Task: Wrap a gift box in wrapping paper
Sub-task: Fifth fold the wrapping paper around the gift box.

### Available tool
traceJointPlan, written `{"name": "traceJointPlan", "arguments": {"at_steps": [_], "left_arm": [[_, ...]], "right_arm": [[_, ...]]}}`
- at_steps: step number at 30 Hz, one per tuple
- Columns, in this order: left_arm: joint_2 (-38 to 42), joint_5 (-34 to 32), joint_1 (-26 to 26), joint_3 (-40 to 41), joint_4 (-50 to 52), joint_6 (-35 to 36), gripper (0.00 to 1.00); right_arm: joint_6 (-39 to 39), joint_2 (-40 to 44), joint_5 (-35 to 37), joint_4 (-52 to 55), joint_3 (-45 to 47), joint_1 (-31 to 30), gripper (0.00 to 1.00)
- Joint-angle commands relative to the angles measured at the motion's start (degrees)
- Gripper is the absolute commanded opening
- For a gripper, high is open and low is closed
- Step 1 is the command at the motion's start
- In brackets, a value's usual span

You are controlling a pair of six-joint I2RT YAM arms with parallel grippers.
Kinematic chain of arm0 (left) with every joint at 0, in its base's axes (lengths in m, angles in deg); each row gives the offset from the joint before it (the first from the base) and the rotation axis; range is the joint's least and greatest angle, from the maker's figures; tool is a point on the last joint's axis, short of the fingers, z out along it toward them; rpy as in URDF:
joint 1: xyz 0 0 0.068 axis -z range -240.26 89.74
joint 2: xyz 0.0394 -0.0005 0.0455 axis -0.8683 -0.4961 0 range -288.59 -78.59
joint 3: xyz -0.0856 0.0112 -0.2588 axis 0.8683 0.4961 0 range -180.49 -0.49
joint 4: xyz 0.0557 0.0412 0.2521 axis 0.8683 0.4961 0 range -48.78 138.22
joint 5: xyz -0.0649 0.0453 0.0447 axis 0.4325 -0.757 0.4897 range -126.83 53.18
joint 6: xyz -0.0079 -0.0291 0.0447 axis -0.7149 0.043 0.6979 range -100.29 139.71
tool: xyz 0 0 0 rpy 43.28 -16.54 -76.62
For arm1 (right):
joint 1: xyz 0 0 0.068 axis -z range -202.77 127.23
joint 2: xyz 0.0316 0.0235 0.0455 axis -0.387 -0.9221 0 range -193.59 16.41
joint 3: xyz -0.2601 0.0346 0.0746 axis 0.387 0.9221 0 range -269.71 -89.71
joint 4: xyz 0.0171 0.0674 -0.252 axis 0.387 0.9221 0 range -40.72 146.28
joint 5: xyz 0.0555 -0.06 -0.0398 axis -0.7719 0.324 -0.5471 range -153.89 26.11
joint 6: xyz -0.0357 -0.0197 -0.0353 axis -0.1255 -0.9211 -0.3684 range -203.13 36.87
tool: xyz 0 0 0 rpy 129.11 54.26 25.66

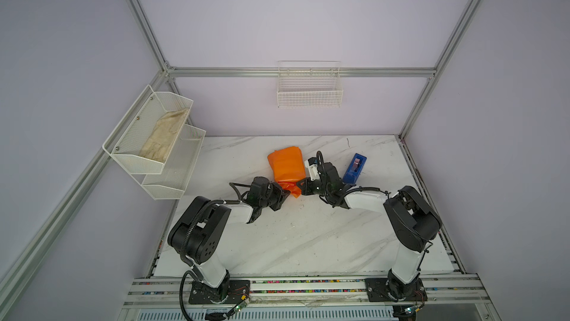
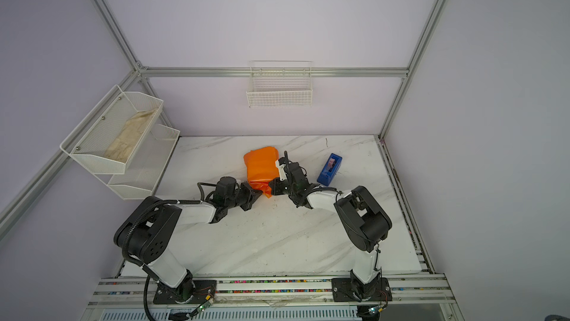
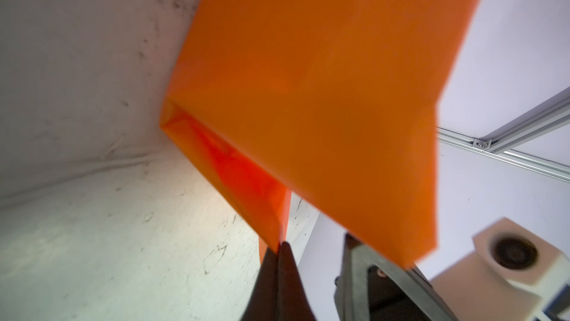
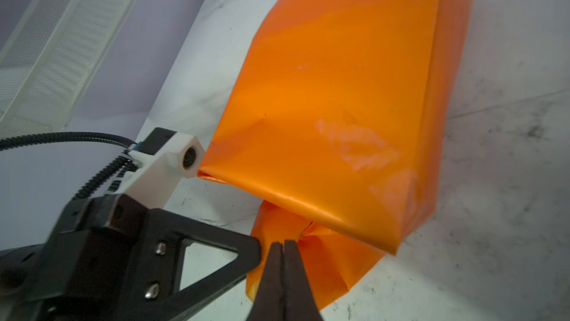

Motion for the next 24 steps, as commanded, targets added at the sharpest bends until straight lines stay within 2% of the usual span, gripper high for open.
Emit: {"name": "traceJointPlan", "arguments": {"at_steps": [1,3,6,9,12,18,24], "left_arm": [[2.84,0.71,-0.28,2.23,-2.65,-1.0,0.0],[2.89,0.75,-0.28,2.2,-2.61,-1.22,0.0],[3.01,0.75,-0.28,2.25,-2.67,-1.46,0.0],[3.25,0.51,-0.28,2.29,-2.67,-1.75,0.0],[3.67,0.49,-0.28,2.6,-2.92,-2.18,0.0],[4.57,0.32,-0.33,3.56,-2.7,-2.36,0.0],[4.84,0.36,-0.37,4.46,-3.21,-3.0,0.0]], "right_arm": [[-6.77,3.07,4.67,3.67,3.32,-0.03,0.02],[-9.65,4.69,4.51,0.97,6.09,-0.15,0.07],[-18.03,6.68,5.67,-3.72,9.62,-2.64,0.09],[-24.73,6.29,6.29,-7.62,11.66,-5.45,0.2],[-29.41,4.68,10.56,-10.81,12.82,-8.0,0.29],[-42.44,4.04,17.92,-22.06,18.67,-11.26,0.38],[-50.84,2.91,18.39,-31.47,21.95,-11.43,0.42]]}}
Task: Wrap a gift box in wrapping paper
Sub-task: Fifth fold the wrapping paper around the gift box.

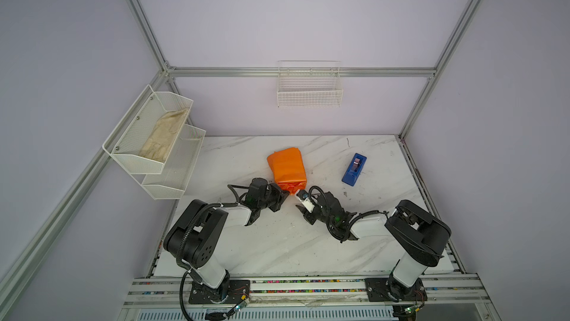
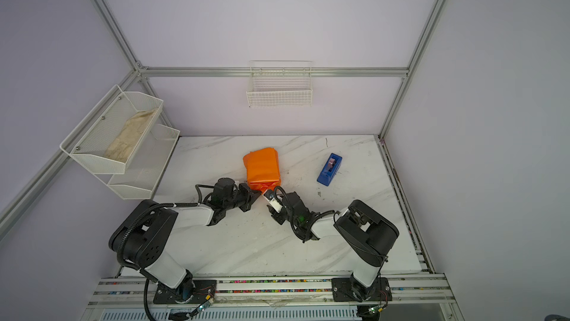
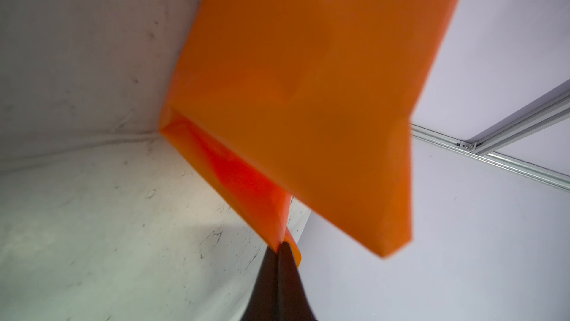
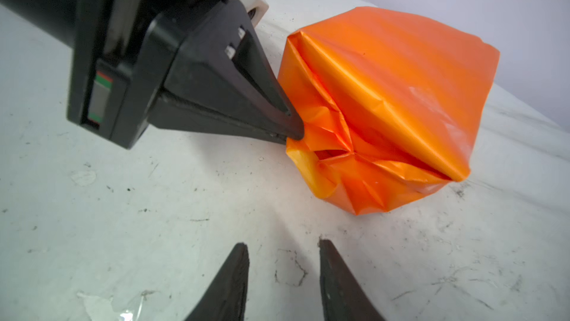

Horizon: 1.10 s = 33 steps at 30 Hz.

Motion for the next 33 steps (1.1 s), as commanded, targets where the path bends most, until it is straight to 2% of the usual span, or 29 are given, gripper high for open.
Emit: {"name": "traceJointPlan", "arguments": {"at_steps": [1,9,16,23,33], "left_arm": [[2.32,0.45,-0.37,2.45,-2.46,-0.62,0.0],[4.16,0.34,-0.78,3.79,-1.83,-0.77,0.0],[5.23,0.26,-0.89,5.48,-1.79,-0.97,0.0],[6.45,-0.08,-1.5,7.02,-1.5,-1.15,0.0],[6.73,0.02,-1.6,7.61,-1.6,-1.32,0.0]], "right_arm": [[-8.47,-1.72,1.56,-8.27,-0.38,-0.23,0.42],[-14.63,-6.88,-2.74,-10.53,-2.32,0.38,0.41],[-15.01,-9.69,-3.68,-13.13,-3.76,1.38,0.41],[-14.84,-6.8,-6.18,-13.4,-1.75,2.0,0.39],[-13.94,-8.96,-10.01,-13.87,-3.26,2.79,0.41]]}}
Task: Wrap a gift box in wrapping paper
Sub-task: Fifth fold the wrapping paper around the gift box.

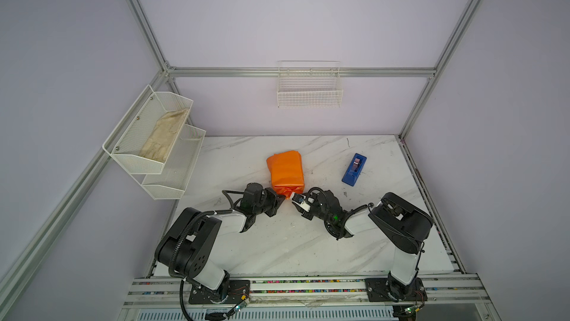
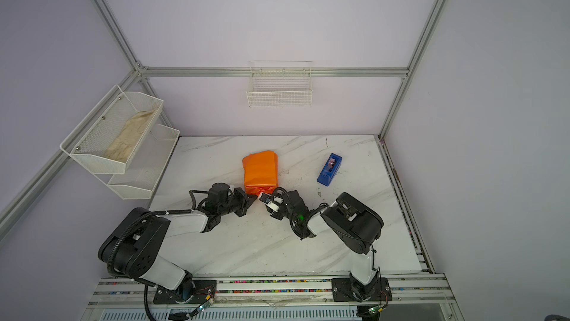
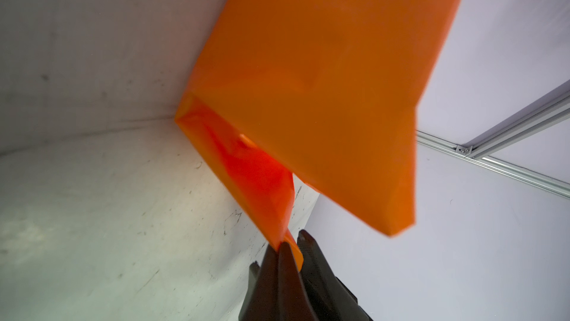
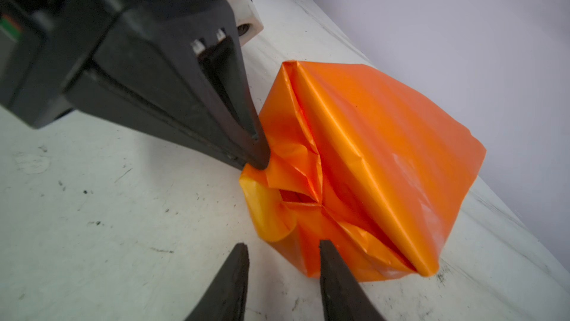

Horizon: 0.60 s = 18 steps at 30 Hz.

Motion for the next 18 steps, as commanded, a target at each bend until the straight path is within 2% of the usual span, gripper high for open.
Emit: {"name": "traceJointPlan", "arguments": {"at_steps": [1,12,18], "left_arm": [[1.67,0.13,-0.46,1.99,-1.78,-0.76,0.0],[2.09,0.05,-0.46,2.06,-1.52,-1.23,0.0],[2.55,0.05,-0.47,2.11,-1.26,-1.28,0.0]], "right_arm": [[-0.39,-0.68,-3.27,-1.82,-1.05,0.36,0.4],[-1.25,-2.53,-5.16,-1.35,-2.21,0.46,0.27],[-1.46,-3.21,-4.68,-1.35,-3.07,0.45,0.16]]}}
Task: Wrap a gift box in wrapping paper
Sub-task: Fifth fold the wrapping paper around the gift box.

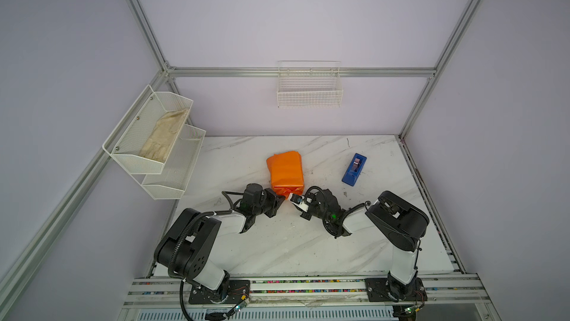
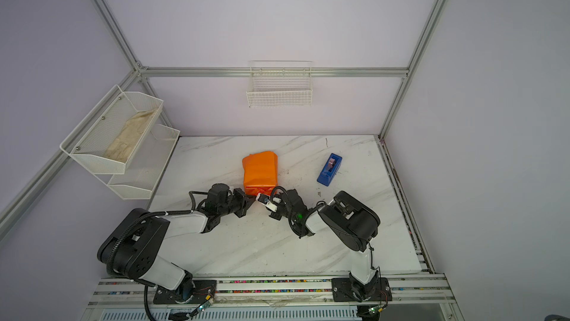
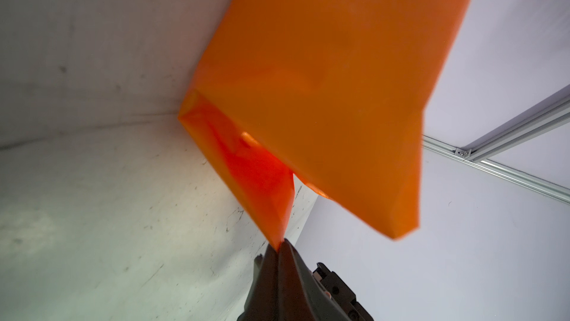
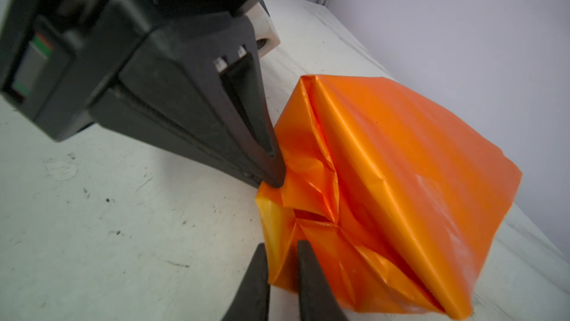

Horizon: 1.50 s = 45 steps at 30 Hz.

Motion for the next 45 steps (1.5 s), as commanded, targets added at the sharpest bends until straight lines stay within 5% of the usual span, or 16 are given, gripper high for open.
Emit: {"name": "traceJointPlan", "arguments": {"at_steps": [1,5,11,18,24,28,34,45], "left_arm": [[2.04,0.06,-0.54,1.8,-1.3,-0.45,0.0],[2.93,-0.01,-0.63,1.71,-1.04,1.01,0.02],[10.51,-1.02,-2.35,-0.35,9.59,8.5,0.27],[17.21,-3.61,-5.3,-12.21,30.12,27.04,0.24],[5.4,3.02,-6.39,-33.81,48.51,47.69,0.14],[-4.35,8.91,-6.44,-43.7,54.67,54.76,0.08],[-14.03,14.7,-6.13,-51.19,58.9,60.88,0.02],[-20.26,12.77,-5.56,-57.34,69.44,72.28,0.02]], "right_arm": [[-1.03,-0.95,-0.54,-1.27,-1.04,0.19,0.14],[-0.68,-0.5,-1.03,-0.31,-0.67,0.17,0.0],[0.32,1.09,-2.4,1.91,0.53,0.19,0.0],[3.2,3.13,-4.88,2.6,2.99,0.19,0.0],[4.57,4.94,-7.32,3.51,4.52,0.19,0.0],[4.91,6.21,-7.6,4.22,4.89,0.13,0.0],[4.51,7.16,-5.98,5.29,4.06,0.19,0.0],[5.31,6.25,-2.32,7.98,-0.85,0.19,0.0]]}}
